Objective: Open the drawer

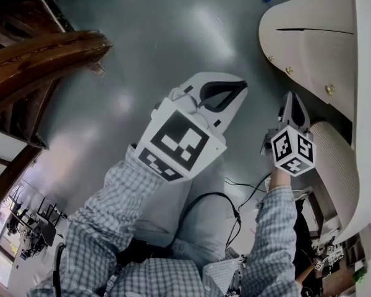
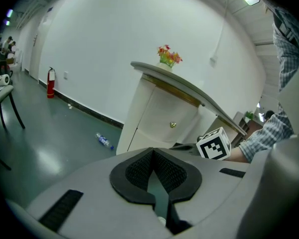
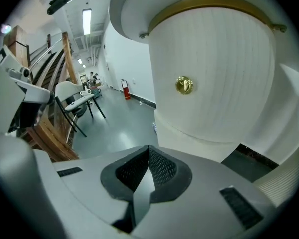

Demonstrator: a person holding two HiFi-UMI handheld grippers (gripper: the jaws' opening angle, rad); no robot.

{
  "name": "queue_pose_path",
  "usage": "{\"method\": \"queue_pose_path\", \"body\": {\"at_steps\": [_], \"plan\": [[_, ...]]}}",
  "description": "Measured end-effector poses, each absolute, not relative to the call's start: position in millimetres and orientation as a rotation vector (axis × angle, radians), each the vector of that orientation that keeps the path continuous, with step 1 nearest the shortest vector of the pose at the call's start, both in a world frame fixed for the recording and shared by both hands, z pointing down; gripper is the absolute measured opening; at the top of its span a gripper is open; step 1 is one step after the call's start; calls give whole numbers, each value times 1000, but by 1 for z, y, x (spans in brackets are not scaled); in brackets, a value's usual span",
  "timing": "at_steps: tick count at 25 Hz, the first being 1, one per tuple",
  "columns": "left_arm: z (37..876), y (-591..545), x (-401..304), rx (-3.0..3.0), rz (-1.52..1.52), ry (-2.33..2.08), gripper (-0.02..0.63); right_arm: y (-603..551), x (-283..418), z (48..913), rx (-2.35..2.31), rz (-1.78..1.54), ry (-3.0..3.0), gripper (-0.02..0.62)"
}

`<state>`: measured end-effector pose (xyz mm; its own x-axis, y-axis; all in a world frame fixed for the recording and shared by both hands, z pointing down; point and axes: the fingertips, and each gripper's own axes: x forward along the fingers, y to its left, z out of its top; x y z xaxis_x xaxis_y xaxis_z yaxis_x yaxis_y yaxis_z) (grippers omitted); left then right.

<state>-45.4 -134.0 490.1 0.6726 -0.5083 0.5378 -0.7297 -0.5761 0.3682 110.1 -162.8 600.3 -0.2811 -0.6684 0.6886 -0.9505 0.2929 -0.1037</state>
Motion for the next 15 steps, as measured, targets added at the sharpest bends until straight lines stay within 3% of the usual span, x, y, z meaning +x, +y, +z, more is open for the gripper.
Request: {"method": "queue_pose_path", "body": {"at_steps": [15], "plan": [[535, -145, -30, 2363, 586, -922, 5, -187, 145, 690, 1459, 756, -1898, 11]]}}
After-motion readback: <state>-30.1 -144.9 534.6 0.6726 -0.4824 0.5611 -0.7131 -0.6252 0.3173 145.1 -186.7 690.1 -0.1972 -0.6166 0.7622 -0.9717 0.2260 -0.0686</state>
